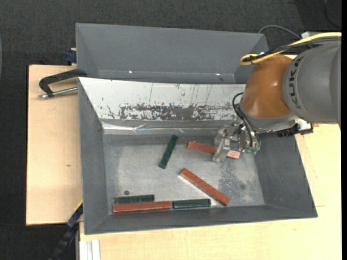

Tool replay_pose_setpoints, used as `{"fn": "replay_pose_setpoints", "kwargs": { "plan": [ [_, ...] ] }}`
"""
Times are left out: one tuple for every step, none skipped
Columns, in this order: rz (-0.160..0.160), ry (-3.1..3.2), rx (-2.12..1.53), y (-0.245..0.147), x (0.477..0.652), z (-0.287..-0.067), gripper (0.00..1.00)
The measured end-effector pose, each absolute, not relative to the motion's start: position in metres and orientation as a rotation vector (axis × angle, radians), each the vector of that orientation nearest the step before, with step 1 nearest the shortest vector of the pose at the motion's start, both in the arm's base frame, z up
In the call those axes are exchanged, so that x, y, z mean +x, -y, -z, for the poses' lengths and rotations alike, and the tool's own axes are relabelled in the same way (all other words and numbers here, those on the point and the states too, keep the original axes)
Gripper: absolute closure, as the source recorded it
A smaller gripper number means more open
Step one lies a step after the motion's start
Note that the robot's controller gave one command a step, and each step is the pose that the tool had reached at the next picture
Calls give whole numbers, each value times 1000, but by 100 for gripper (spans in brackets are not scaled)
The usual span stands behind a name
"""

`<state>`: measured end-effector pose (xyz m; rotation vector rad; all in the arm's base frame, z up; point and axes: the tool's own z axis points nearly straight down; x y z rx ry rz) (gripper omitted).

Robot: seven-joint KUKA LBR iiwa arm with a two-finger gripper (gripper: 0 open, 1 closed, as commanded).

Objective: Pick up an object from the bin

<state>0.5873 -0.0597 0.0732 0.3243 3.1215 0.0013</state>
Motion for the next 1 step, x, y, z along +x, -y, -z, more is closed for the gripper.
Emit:
{"fn": "replay_pose_setpoints", "kwargs": {
  "plan": [
    [-1, -3124, 261, 41, 549, -220, 100]
  ]
}}
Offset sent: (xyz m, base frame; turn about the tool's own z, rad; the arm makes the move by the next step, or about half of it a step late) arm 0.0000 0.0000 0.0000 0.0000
